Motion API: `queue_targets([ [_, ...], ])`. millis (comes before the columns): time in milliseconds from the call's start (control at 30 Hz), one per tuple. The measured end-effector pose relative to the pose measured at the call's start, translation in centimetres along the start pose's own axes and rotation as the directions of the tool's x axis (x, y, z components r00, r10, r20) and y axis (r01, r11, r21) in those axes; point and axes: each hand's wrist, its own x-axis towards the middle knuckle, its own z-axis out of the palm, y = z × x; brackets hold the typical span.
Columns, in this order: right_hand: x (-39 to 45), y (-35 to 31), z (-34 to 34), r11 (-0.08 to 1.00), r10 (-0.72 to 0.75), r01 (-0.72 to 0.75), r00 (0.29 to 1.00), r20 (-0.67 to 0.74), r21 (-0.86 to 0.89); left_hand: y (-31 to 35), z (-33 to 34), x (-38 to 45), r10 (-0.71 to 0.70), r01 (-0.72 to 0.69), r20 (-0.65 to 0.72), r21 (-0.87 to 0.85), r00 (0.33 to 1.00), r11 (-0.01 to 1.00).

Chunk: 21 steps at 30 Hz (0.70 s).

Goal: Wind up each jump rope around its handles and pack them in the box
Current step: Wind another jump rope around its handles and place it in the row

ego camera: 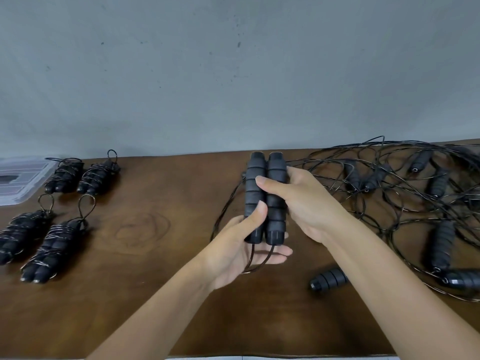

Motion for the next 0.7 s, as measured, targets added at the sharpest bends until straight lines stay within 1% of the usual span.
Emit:
queue_targets([
  [67, 0.0, 0.0, -0.3, 0.999, -0.011, 0.011, 1.000, 0.008, -0.041, -0.2, 0.5, 0.1, -0.041, 0.041, 0.033, -0.015, 0.999, 0.999],
  [200, 0.0, 0.3, -0.4, 0.995, -0.035, 0.036, 0.999, 0.013, -0.091, -0.2, 1.1, 0.5, -0.073, 0.071, -0.020, -0.109, 0.997, 0.991],
  [300, -0.1, 0.4, -0.2, 0.996, -0.054, 0.055, 0.998, 0.007, -0.067, 0.1, 1.1, 0.7, -0.058, 0.056, -0.018, -0.102, 0.998, 0.993],
  [367, -0.3, 0.7, 0.0, 0.999, -0.040, 0.041, 0.999, 0.032, -0.032, 0.5, 1.1, 0.8, -0.027, 0.020, -0.052, -0.122, 0.998, 0.992],
  [400, -0.6, 0.9, 0.2, 1.000, -0.005, 0.006, 0.998, 0.068, -0.011, 0.8, 0.9, 0.9, -0.006, -0.005, -0.076, -0.154, 0.997, 0.988],
  [467, -1.4, 1.8, 0.8, 0.996, 0.067, -0.077, 0.979, 0.192, 0.048, 1.5, 0.4, 1.0, 0.046, -0.065, -0.093, -0.218, 0.995, 0.974],
  [533, -2.0, 3.2, 1.8, 0.988, 0.061, -0.103, 0.948, 0.313, 0.119, 2.2, -0.5, 1.1, 0.079, -0.097, -0.090, -0.223, 0.993, 0.970],
  [600, -2.4, 4.5, 2.7, 0.969, 0.042, -0.131, 0.922, 0.385, 0.208, 2.7, -1.4, 1.0, 0.066, -0.093, -0.123, -0.230, 0.990, 0.969],
  [633, -2.6, 5.2, 3.1, 0.964, 0.048, -0.150, 0.910, 0.411, 0.219, 2.9, -1.9, 1.0, 0.063, -0.096, -0.139, -0.246, 0.988, 0.964],
  [667, -2.6, 5.8, 3.5, 0.969, 0.057, -0.154, 0.900, 0.433, 0.192, 3.2, -2.4, 1.0, 0.072, -0.108, -0.147, -0.256, 0.986, 0.961],
  [700, -2.8, 6.3, 3.9, 0.982, 0.065, -0.136, 0.893, 0.446, 0.128, 3.4, -2.9, 0.9, 0.085, -0.123, -0.153, -0.256, 0.984, 0.959],
])
